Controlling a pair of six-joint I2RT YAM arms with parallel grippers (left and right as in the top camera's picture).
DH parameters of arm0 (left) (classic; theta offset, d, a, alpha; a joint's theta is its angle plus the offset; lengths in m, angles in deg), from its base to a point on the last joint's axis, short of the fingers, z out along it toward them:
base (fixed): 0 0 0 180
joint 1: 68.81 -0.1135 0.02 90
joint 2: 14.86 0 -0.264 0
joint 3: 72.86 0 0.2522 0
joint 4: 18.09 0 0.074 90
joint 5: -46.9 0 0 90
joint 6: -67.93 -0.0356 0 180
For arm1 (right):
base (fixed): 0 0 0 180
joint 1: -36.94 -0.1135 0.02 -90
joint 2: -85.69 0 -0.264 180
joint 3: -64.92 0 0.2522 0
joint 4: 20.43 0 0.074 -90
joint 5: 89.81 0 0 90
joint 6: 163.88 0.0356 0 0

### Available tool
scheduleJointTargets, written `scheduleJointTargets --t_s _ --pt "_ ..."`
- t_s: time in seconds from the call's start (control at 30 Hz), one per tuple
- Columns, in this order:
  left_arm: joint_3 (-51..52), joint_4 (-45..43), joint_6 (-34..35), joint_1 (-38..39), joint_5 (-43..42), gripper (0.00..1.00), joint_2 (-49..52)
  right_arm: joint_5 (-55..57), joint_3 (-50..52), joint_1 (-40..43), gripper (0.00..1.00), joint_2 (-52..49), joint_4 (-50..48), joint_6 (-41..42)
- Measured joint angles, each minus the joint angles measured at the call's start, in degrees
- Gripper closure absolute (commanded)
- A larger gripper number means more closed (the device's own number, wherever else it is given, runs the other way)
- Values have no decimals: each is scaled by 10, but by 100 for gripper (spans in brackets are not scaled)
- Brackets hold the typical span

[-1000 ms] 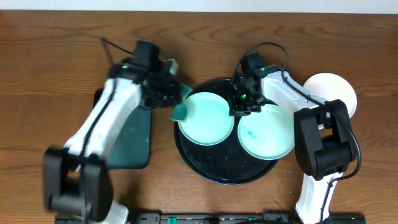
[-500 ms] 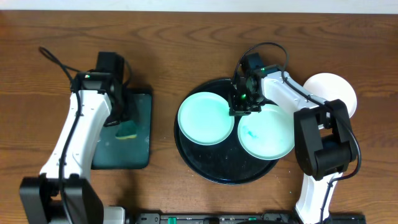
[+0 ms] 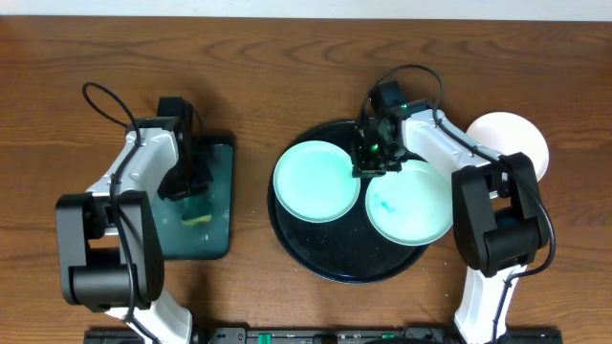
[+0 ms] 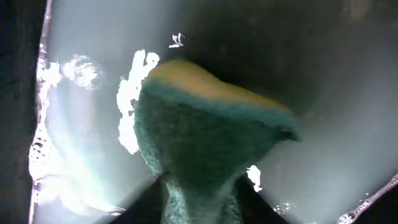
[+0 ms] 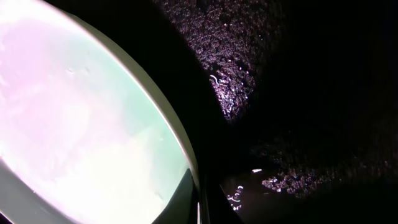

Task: Clean dirty plates on tray and stack at the side
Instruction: 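Return the sponge to the basin with the left gripper and release, then lift the cleaned green plate off the tray with the right gripper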

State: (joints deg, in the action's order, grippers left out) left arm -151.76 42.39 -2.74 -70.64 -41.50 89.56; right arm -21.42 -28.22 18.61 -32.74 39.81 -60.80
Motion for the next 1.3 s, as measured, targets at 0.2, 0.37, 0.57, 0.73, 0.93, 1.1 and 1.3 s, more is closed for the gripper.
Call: scheduleJointTargets --t_s 0.2,0.37,0.57,0.73,0.93,1.1,1.3 --pt "0 5 -11 0 -28 23 -28 -1 0 0 98 0 -7 0" --pt "0 34 -13 2 -36 22 -109 -3 0 1 98 0 -14 4" --pt "0 75 -13 20 -47 21 -199 7 -12 3 98 1 -5 10" --pt "0 89 -13 28 -54 21 -236 11 -29 21 98 29 21 17" --pt "0 93 -13 28 -56 21 -246 -2 -47 73 99 119 55 27" --pt "0 95 -13 28 -57 21 -246 -80 -53 133 98 186 110 32" --pt "0 96 -13 28 -58 21 -246 -236 -53 175 98 204 176 5"
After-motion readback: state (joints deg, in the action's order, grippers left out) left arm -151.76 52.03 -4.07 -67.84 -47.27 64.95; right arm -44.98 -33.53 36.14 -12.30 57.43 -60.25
